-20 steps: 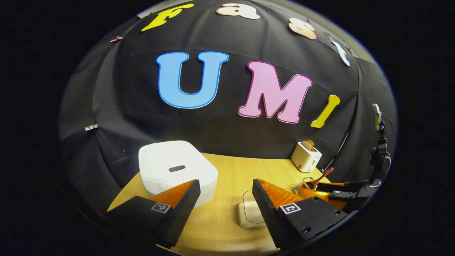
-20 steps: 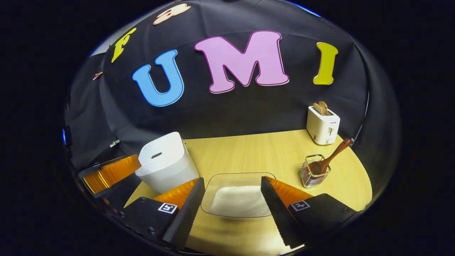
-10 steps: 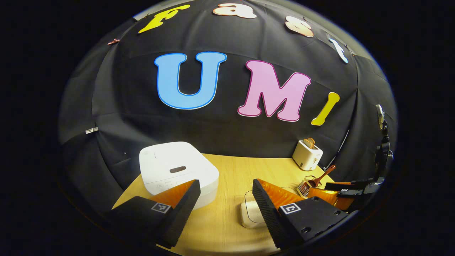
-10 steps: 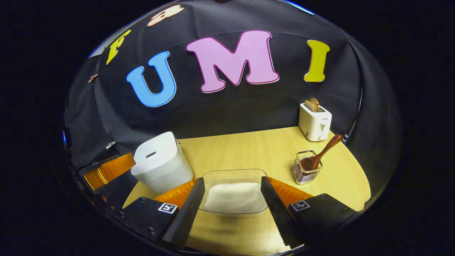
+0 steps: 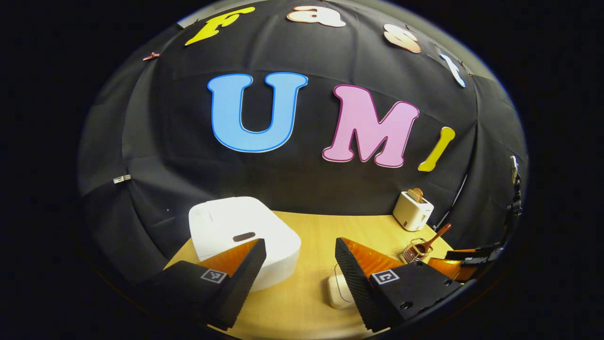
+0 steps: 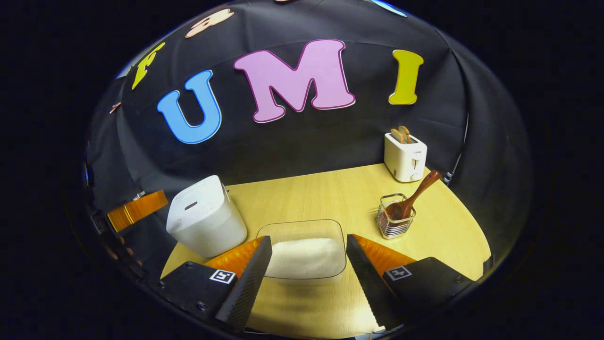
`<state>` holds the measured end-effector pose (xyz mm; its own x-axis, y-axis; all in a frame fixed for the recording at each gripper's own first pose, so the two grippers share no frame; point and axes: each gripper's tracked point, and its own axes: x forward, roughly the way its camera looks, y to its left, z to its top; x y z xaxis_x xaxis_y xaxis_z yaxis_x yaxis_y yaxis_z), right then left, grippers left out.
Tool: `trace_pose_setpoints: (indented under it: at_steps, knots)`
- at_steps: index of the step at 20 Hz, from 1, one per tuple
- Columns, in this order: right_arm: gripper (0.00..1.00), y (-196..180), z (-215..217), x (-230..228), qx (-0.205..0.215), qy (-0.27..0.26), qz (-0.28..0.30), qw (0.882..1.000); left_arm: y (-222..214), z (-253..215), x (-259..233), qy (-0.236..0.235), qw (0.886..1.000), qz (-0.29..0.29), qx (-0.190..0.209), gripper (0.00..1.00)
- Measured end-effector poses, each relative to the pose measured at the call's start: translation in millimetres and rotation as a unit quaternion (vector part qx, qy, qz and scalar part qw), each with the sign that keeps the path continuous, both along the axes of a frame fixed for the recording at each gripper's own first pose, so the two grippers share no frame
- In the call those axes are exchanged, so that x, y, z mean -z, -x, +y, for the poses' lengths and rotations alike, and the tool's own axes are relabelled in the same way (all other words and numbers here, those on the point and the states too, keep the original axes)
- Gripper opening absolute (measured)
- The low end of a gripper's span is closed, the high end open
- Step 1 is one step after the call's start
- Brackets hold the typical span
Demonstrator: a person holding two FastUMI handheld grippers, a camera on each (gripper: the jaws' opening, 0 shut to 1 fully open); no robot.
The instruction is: Close the left gripper, press the button to open the rice cooker; take a wooden spoon from the chopstick holder with the right hand, scoop a spoonful of rice and pour it into the rice cooker, then put the wooden spoon back into the chopstick holder.
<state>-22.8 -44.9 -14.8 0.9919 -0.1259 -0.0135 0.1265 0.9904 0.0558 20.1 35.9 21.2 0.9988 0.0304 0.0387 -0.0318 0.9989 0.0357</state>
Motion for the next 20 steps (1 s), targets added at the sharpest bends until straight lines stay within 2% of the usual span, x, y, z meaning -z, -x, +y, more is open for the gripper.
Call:
trace_pose_setpoints:
  at_steps: [1, 3, 5, 6, 8, 10, 12, 14, 16, 20]
  knots:
    - [0.99, 1, -4, 1, 0.006, -0.002, 0.000, 1.000, -3, 6, -4, -0.002, 1.000, -0.003, -0.002, 0.95]
    - [0.99, 5, -12, 2, 0.020, -0.007, 0.001, 1.000, -11, 20, -12, -0.006, 1.000, -0.011, -0.006, 0.88]
    - [0.98, 10, -19, 4, 0.035, -0.012, 0.004, 0.999, -21, 33, -22, -0.009, 1.000, -0.019, -0.007, 0.77]
    - [0.99, 13, -22, 4, 0.043, -0.014, 0.003, 0.999, -27, 38, -24, -0.011, 1.000, -0.022, -0.006, 0.68]
    - [0.99, 16, -26, 7, 0.053, -0.013, 0.005, 0.999, -40, 47, -29, -0.013, 1.000, -0.021, 0.001, 0.60]
    - [0.99, 19, -27, 12, 0.061, -0.015, 0.010, 0.998, -58, 59, -25, -0.019, 1.000, -0.014, 0.002, 0.38]
    - [0.99, 22, -28, 17, 0.071, -0.015, 0.017, 0.997, -72, 75, -22, -0.020, 1.000, -0.005, -0.013, 0.15]
    - [0.99, 27, -28, 19, 0.081, -0.013, 0.018, 0.996, -86, 83, -17, -0.012, 1.000, 0.007, -0.007, 0.05]
    - [0.99, 32, -31, 22, 0.096, -0.012, 0.020, 0.995, -99, 89, -4, -0.002, 0.999, 0.032, 0.004, 0.05]
    - [0.99, 40, -34, 29, 0.125, -0.025, 0.023, 0.992, -127, 103, 22, 0.012, 0.997, 0.079, 0.000, 0.05]
